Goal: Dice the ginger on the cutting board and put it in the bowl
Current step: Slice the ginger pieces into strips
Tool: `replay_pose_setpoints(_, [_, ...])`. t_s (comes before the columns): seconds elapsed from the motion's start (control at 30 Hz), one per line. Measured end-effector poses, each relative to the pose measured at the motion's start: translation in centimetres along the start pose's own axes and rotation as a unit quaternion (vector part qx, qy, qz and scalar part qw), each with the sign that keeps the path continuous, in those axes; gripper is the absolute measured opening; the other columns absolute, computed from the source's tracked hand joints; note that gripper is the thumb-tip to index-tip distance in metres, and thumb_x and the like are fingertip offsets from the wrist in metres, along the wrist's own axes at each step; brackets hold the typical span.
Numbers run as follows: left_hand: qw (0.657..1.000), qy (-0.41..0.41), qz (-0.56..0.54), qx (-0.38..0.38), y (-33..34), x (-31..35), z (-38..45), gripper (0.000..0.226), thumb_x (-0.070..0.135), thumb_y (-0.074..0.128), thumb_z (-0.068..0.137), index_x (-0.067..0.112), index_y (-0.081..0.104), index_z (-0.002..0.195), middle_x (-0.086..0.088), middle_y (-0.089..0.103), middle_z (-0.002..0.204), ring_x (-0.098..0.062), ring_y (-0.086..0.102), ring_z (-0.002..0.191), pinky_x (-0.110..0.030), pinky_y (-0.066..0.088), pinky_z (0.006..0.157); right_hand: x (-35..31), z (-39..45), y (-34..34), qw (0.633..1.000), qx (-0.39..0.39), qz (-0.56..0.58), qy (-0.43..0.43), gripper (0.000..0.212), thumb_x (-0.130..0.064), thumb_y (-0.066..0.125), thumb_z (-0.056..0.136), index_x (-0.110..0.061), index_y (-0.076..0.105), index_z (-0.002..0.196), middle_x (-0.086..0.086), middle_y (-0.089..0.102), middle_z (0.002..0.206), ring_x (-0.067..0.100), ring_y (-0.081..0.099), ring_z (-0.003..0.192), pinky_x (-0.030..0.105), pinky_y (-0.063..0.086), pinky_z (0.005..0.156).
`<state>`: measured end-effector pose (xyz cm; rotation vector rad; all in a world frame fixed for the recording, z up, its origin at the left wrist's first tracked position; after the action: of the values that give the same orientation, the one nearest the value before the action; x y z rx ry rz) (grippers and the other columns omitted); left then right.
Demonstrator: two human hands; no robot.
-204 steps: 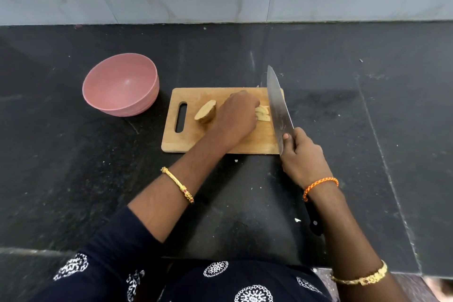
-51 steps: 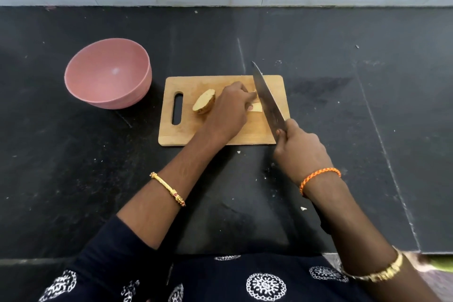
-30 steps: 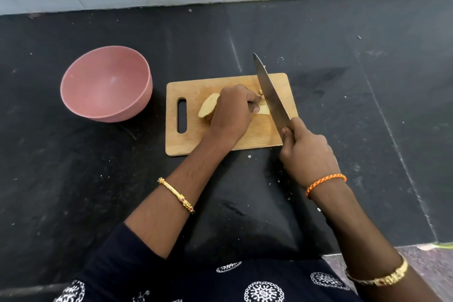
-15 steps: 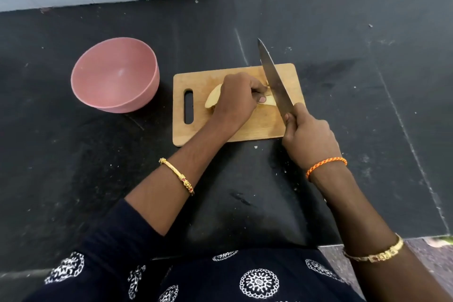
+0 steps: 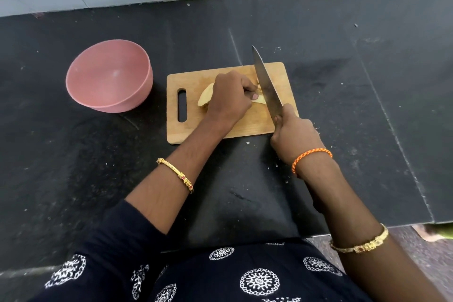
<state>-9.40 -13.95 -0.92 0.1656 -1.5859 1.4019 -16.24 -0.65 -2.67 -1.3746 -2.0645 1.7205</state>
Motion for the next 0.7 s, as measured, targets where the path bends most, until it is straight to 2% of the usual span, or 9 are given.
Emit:
replay_pose_setpoints(0.1, [1.0,-0.003,-0.002,0.016,0.0,0.0,0.0,0.016,0.007,0.072,0.078,0.006,0.074,0.093,-0.007,0.074,0.089,-0.007,0.062,0.078,-0.018,0.048,0.077,0.5,-0.7,0.9,0.999,-0.04,-0.013,0.018,0.009,-0.018,0.037,0.097,-0.017,0.028,0.095,0.011,0.037,0.079,0.033,0.042,0.077,0.035,0.036,0.068])
replay_pose_setpoints(0.33, [1.0,-0.011,0.001,0.024,-0.2,0.0,-0.3,0.018,0.009,0.072,0.079,0.008,0.073,0.097,-0.006,0.074,0.093,-0.007,0.063,0.083,-0.017,0.047,0.083,3.5,-3.8,0.8,0.996,-0.075,-0.036,0.012,0.01,-0.027,0.032,0.099,-0.02,0.029,0.093,0.006,0.04,0.069,0.034,0.048,0.074,0.036,0.042,0.068])
replay_pose_setpoints(0.43, [0.999,-0.019,0.017,0.021,-0.4,-0.4,-0.5,0.016,0.014,0.073,0.077,0.014,0.075,0.093,-0.001,0.074,0.091,-0.01,0.066,0.085,-0.027,0.052,0.083,4.1,-4.7,-0.9,1.0,-0.028,0.0,-0.006,0.015,-0.03,0.034,0.098,-0.02,0.033,0.086,0.013,0.05,0.071,0.037,0.052,0.073,0.038,0.045,0.067])
replay_pose_setpoints(0.5, [0.999,-0.026,0.025,0.024,-0.7,-0.5,-0.6,0.014,0.02,0.075,0.075,0.017,0.076,0.089,0.003,0.074,0.089,-0.009,0.065,0.084,-0.027,0.051,0.081,3.5,-4.2,-1.7,1.0,0.001,0.012,-0.022,0.015,-0.03,0.034,0.097,-0.019,0.036,0.088,0.018,0.055,0.078,0.039,0.054,0.074,0.039,0.046,0.067])
replay_pose_setpoints(0.7, [0.999,-0.03,0.035,0.012,-0.5,-0.5,-0.6,0.016,0.02,0.075,0.075,0.014,0.076,0.091,0.0,0.074,0.09,-0.013,0.066,0.085,-0.031,0.05,0.087,1.3,-0.8,-0.9,0.999,0.015,-0.013,-0.042,0.02,-0.03,0.034,0.099,-0.014,0.044,0.105,0.015,0.045,0.082,0.036,0.044,0.074,0.037,0.041,0.069])
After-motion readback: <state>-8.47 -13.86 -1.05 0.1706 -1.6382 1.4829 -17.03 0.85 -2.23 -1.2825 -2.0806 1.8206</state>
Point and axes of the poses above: each hand's wrist, its own z-axis towards the middle knuckle, its own y-axis out of the palm, x = y × z, the point moved 9 cm from there along z, towards the middle knuckle
